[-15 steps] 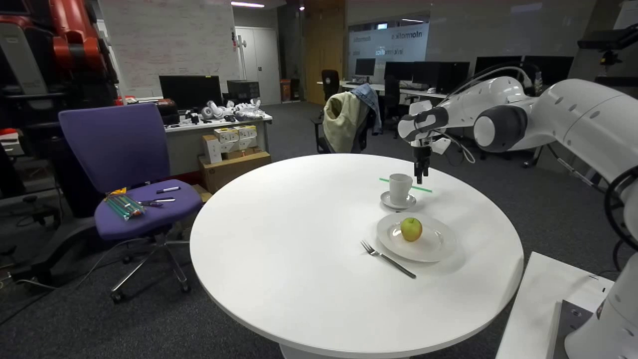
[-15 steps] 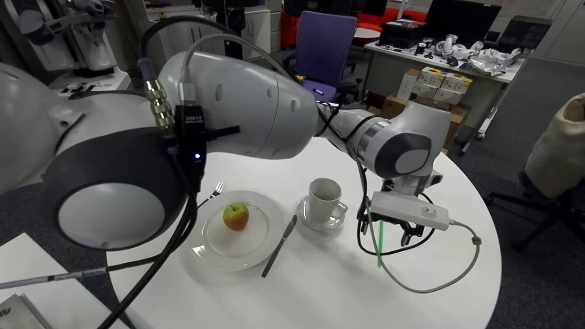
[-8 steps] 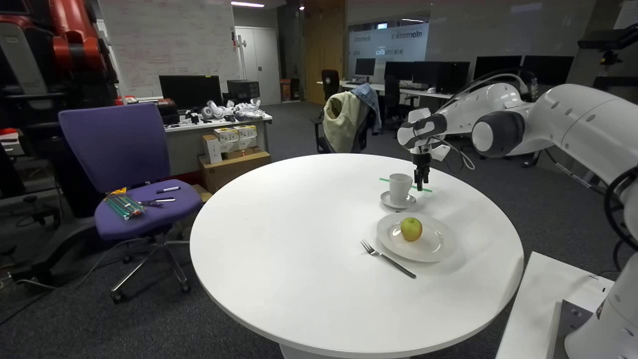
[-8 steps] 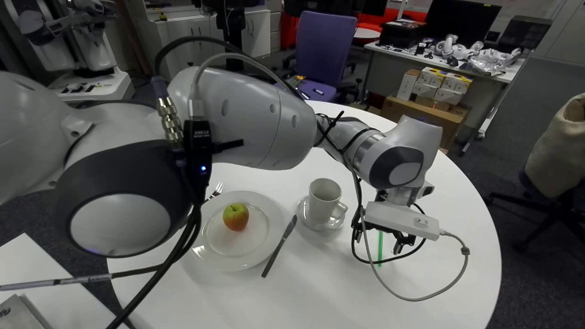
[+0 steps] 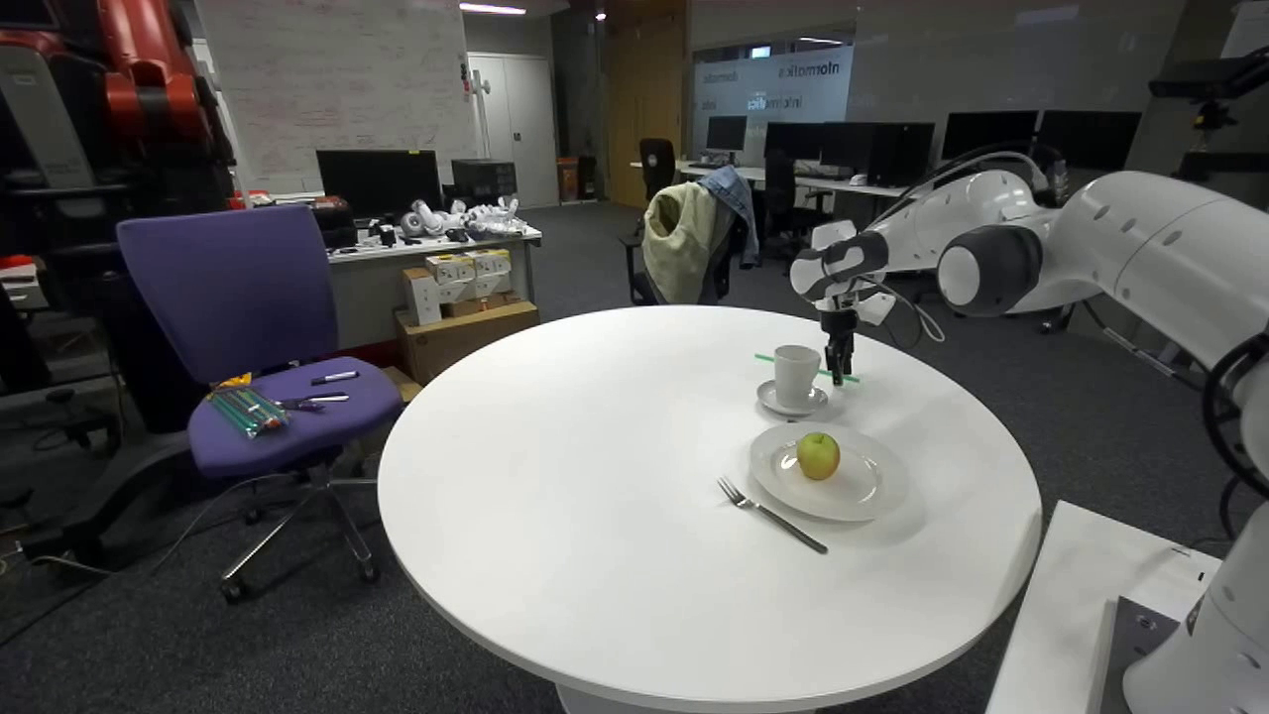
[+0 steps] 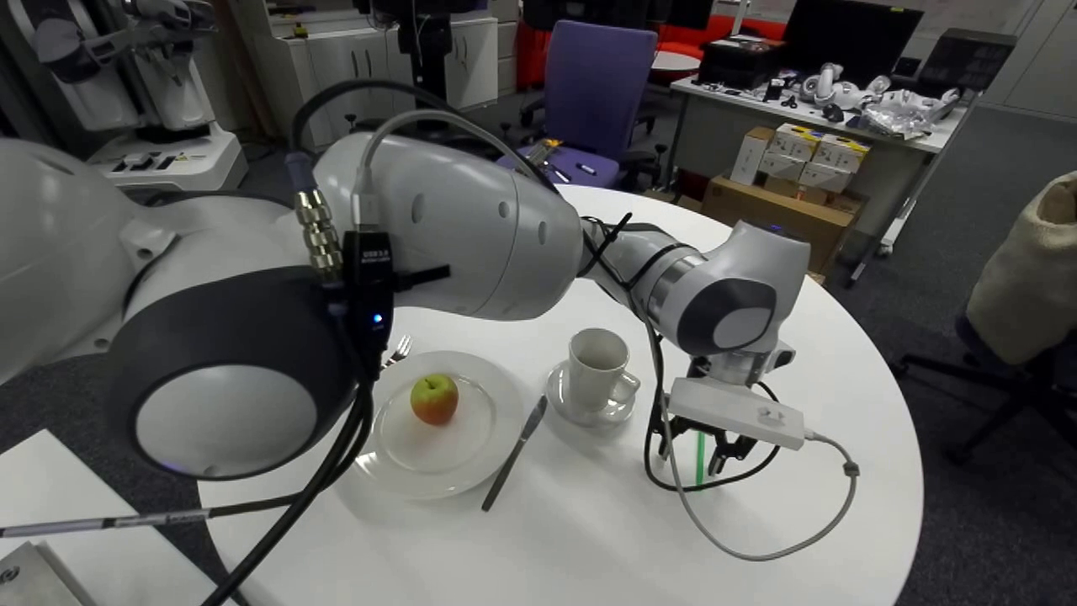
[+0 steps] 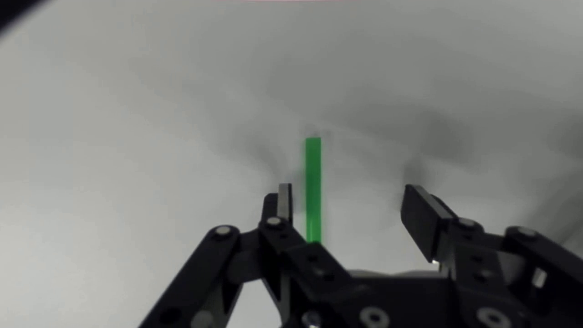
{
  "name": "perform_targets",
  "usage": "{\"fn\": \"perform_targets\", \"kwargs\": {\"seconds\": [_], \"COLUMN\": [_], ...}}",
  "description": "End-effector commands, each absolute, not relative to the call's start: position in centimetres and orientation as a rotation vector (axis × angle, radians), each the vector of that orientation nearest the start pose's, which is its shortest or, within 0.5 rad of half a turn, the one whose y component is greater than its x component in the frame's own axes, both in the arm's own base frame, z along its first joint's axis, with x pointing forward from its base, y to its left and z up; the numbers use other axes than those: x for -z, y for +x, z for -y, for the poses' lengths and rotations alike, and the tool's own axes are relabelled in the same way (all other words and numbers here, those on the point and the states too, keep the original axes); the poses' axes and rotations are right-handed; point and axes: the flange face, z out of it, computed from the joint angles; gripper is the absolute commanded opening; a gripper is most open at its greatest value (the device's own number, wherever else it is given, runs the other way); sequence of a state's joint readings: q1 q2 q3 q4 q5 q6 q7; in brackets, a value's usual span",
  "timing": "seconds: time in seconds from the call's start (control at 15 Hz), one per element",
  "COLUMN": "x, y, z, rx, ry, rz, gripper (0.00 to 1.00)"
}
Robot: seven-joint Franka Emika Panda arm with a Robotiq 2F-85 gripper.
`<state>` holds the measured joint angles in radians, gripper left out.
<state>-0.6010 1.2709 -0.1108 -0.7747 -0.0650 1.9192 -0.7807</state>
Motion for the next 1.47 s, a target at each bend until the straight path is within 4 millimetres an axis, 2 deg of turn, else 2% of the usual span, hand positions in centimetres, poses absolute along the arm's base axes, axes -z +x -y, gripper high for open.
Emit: {"fn": "perform_targets", "kwargs": {"seconds": [0.0, 0.13, 0.33, 0.6, 0.8, 1.13, 1.4], "x": [-13.9, -14.1, -14.3, -15.0, -16.4, -20.7, -23.0], "y": [61.5, 61.5, 61.5, 61.6, 61.7, 61.9, 60.9], "z": [48.9, 49.0, 49.1, 49.3, 49.6, 50.7, 49.5], "rx": [-0.311, -0.308, -0.306, -0.292, -0.255, -0.136, -0.236], "ry": [-3.180, -3.183, -3.186, -3.201, -3.230, -3.305, -3.232], "rz": [0.287, 0.286, 0.284, 0.274, 0.256, 0.255, 0.338], "gripper": [0.38, 0.20, 0.01, 0.00, 0.00, 0.00, 0.00]}}
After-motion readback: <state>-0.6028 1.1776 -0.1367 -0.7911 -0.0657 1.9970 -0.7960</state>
